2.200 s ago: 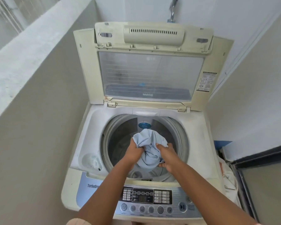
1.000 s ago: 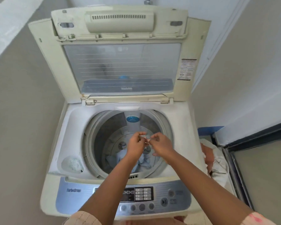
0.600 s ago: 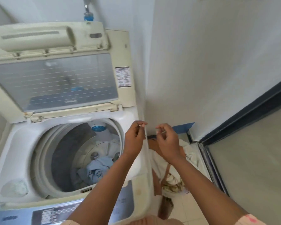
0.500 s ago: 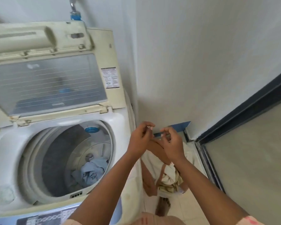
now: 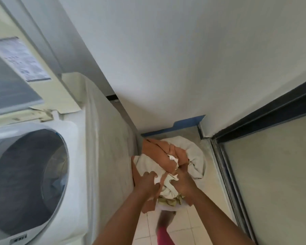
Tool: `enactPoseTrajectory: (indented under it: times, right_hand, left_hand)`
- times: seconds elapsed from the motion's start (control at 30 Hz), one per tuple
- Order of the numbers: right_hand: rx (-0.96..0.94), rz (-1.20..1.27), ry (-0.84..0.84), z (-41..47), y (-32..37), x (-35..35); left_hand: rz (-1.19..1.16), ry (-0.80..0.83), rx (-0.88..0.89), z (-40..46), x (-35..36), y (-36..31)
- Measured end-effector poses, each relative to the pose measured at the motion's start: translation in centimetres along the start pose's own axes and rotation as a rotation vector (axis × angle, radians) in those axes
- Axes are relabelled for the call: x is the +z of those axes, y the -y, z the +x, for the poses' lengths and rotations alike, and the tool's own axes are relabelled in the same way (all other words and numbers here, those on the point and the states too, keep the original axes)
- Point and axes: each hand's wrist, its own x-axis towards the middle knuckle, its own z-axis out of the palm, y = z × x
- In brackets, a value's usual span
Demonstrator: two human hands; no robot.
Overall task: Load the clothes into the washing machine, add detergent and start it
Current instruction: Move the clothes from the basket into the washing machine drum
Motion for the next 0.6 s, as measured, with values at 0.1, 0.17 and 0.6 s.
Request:
enactPoseTrajectory:
  times: [0.1,0.17,0.6]
  right_hand:
    - [0.022,-0.029,0.034,2.2,-1.4,2.1]
    - [0.044,-0.049,0.076,3.5,-2.1,3.6]
    - [-0.024,0.071,0.621,4.5,1.1,10.3]
  left_hand:
    - [-0.087,0.015,-0.115,1.9,2.4,2.4]
    - [-0.147,0.023,-0.174,3.4,3.8,3.8]
    - [-0.415,-0.283,-0.084,8.9,8.6,8.1]
